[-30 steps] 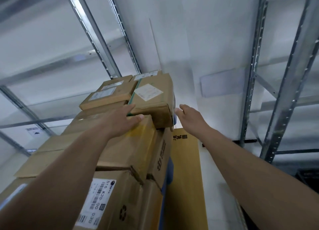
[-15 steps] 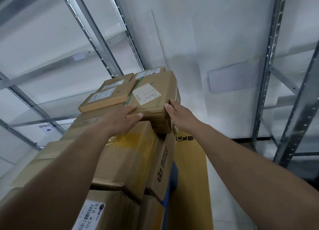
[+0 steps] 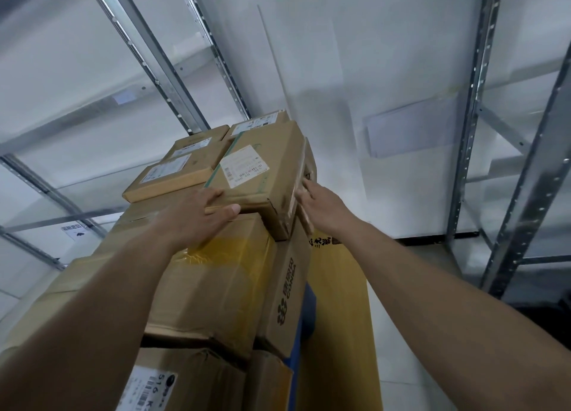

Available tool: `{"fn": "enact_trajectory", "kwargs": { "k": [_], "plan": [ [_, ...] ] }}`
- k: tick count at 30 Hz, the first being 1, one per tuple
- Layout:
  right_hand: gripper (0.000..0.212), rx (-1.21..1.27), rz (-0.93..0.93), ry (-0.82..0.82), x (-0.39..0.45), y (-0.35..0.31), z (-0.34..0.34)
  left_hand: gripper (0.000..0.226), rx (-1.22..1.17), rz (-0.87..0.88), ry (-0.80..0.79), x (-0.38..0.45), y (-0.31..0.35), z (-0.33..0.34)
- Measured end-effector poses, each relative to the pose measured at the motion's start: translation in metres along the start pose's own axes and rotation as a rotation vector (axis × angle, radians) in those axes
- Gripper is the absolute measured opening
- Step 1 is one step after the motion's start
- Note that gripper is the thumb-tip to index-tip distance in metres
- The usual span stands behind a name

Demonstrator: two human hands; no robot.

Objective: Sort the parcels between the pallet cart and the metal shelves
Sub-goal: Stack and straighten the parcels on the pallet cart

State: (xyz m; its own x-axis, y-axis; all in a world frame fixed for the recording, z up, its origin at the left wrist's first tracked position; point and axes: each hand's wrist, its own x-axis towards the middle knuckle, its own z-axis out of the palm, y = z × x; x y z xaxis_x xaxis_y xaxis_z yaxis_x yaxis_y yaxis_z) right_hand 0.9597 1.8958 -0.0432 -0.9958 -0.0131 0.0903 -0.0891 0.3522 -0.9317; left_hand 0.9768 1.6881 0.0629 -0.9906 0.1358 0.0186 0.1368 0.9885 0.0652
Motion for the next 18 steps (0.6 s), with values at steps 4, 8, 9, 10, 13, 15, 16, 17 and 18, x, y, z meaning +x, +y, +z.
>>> {"fn": "enact_trajectory", "kwargs": {
  "k": [4, 8, 9, 10, 13, 15, 16, 17, 18],
  "plan": [
    [0.048, -0.087, 0.12, -0.049, 0.006, 0.033, 0.001, 0.068, 0.06, -0.018, 0.034, 0.001, 0.001, 0.0],
    [0.047, -0.086, 0.128, -0.185, 0.009, 0.047, 0.014, 0.067, 0.083, 0.007, 0.06, 0.004, 0.001, 0.002],
    [0.045, -0.078, 0.118, -0.2, 0.009, 0.048, 0.017, 0.066, 0.081, 0.01, 0.063, 0.005, 0.0, 0.003],
    [0.042, -0.068, 0.108, -0.206, 0.011, 0.048, 0.019, 0.066, 0.083, 0.011, 0.065, 0.006, -0.002, 0.003],
    [0.035, -0.05, 0.094, -0.227, 0.017, 0.049, 0.02, 0.065, 0.069, 0.009, 0.088, 0.009, -0.006, 0.005],
    [0.034, -0.047, 0.098, -0.238, 0.021, 0.049, 0.022, 0.063, 0.046, 0.01, 0.108, 0.01, -0.008, 0.006],
    [0.035, -0.041, 0.102, -0.241, 0.023, 0.049, 0.023, 0.063, 0.046, 0.011, 0.114, 0.01, -0.008, 0.006],
    [0.037, -0.034, 0.107, -0.244, 0.025, 0.049, 0.024, 0.063, 0.05, 0.011, 0.118, 0.01, -0.008, 0.006],
    [0.038, -0.03, 0.111, -0.246, 0.027, 0.049, 0.025, 0.063, 0.052, 0.01, 0.122, 0.011, -0.008, 0.007]
  ]
}}
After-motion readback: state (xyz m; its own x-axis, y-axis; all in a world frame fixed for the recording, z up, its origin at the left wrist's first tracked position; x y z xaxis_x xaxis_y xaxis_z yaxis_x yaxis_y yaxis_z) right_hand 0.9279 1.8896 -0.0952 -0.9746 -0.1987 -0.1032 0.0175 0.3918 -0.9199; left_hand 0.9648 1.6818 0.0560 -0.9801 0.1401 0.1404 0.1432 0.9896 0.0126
